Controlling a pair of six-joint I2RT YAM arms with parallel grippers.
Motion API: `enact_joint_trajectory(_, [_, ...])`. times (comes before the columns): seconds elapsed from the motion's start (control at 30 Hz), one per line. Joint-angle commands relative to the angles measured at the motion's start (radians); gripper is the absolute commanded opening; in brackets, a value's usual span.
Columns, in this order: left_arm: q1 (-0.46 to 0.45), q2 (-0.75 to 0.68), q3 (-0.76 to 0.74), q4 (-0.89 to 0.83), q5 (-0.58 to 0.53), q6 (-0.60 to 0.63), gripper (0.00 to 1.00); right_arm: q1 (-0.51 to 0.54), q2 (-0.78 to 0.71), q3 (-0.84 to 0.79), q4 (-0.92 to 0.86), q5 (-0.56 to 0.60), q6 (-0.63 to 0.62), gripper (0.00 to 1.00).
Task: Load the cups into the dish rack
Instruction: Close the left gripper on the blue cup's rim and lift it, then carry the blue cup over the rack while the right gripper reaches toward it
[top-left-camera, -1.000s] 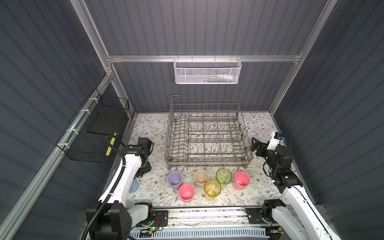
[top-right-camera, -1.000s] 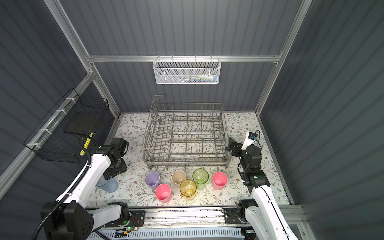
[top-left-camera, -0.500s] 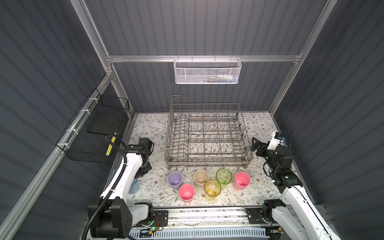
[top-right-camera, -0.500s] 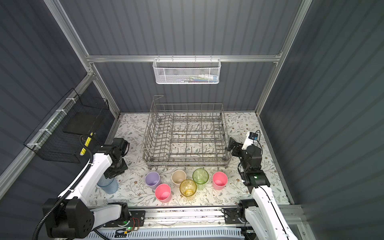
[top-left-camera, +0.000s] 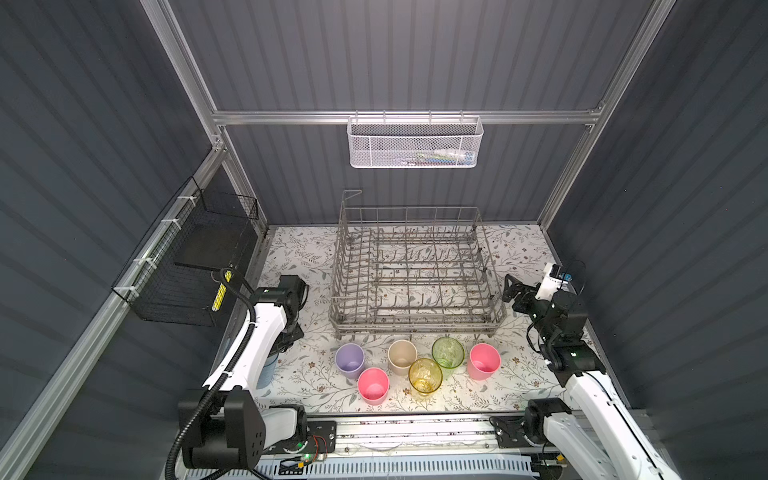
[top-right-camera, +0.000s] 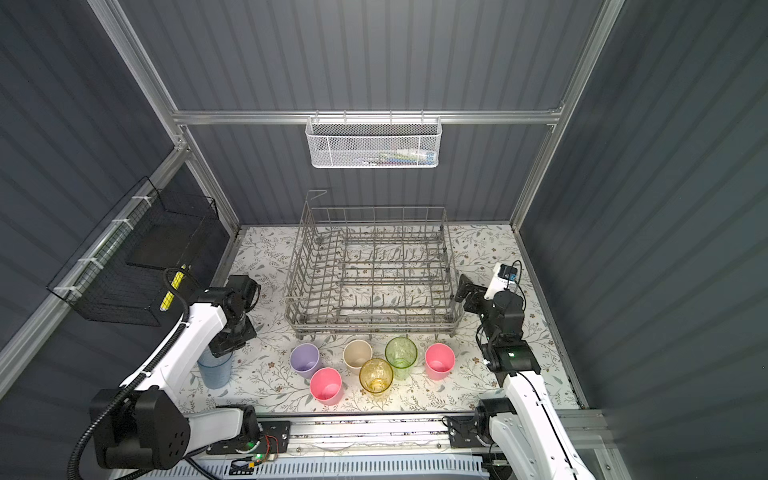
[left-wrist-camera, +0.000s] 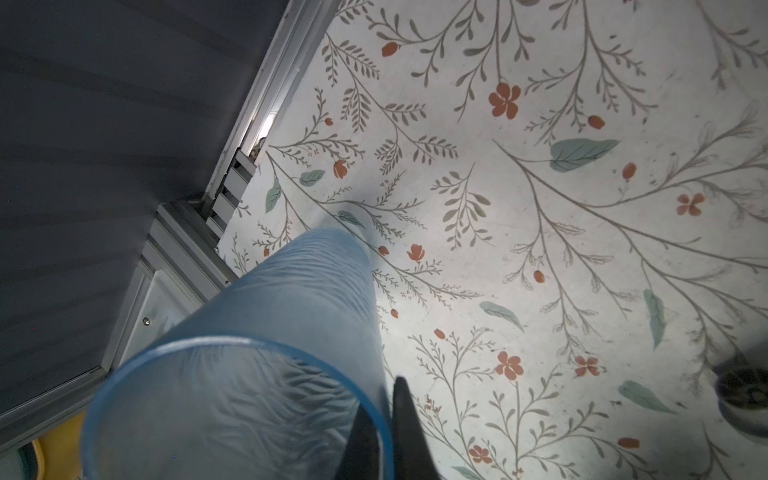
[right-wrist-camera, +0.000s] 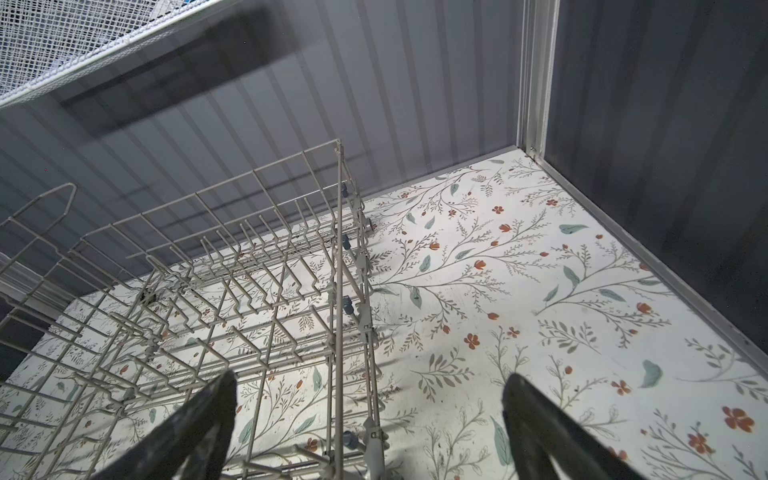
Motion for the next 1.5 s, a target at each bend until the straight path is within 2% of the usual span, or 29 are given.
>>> enact_joint_trajectory(0.0, [0.005, -0.033, 0.066, -0.036, 0.028, 0.005, 0.0, -0.003, 0.002, -0.012, 0.017, -0.002, 0.01, 0.99])
enact_joint_trajectory(0.2, [0.0, -0.102, 0.124, -0.035, 0.164, -0.029, 0.0, -0.003, 0.023, 0.0, 0.019, -0.029, 0.012, 0.99])
enact_joint_trajectory(0.43, [-0.019, -0.142, 0.271, -0.058, 0.231, -0.018, 0.0, -0.003, 0.035, 0.018, 0.014, -0.059, 0.017, 0.99])
enact_joint_trajectory(0.63, [-0.04, -0.1, 0.444, -0.062, 0.319, 0.037, 0.0, -0.003, 0.045, 0.04, 0.001, -0.099, 0.024, 0.99])
enact_joint_trajectory(0.83, [-0.109, -0.017, 0.653, -0.046, 0.356, 0.098, 0.0, -0.002, 0.059, 0.069, -0.005, -0.162, 0.044, 0.99])
enact_joint_trajectory(0.93, [-0.111, -0.009, 0.72, 0.042, 0.452, 0.151, 0.0, -0.003, 0.061, 0.086, -0.02, -0.194, 0.055, 0.99])
enact_joint_trajectory(1.13, [-0.113, -0.003, 0.773, 0.293, 0.608, 0.159, 0.0, -0.002, 0.051, 0.117, 0.0, -0.319, 0.083, 0.99])
enact_joint_trajectory(1.3, [-0.115, 0.019, 0.827, 0.443, 0.656, 0.163, 0.0, -0.001, 0.061, 0.155, 0.014, -0.379, 0.128, 0.99])
enact_joint_trajectory(1.33, [-0.116, 0.026, 0.835, 0.471, 0.666, 0.162, 0.0, -0.001, 0.067, 0.163, 0.015, -0.43, 0.137, 0.99])
enact_joint_trajectory(1.4, [-0.117, 0.034, 0.822, 0.55, 0.717, 0.14, 0.0, 0.0, 0.081, 0.172, 0.034, -0.467, 0.165, 0.99])
enact_joint_trajectory(1.47, [-0.119, 0.045, 0.781, 0.657, 0.823, 0.101, 0.0, 0.002, 0.104, 0.174, 0.081, -0.52, 0.207, 0.99])
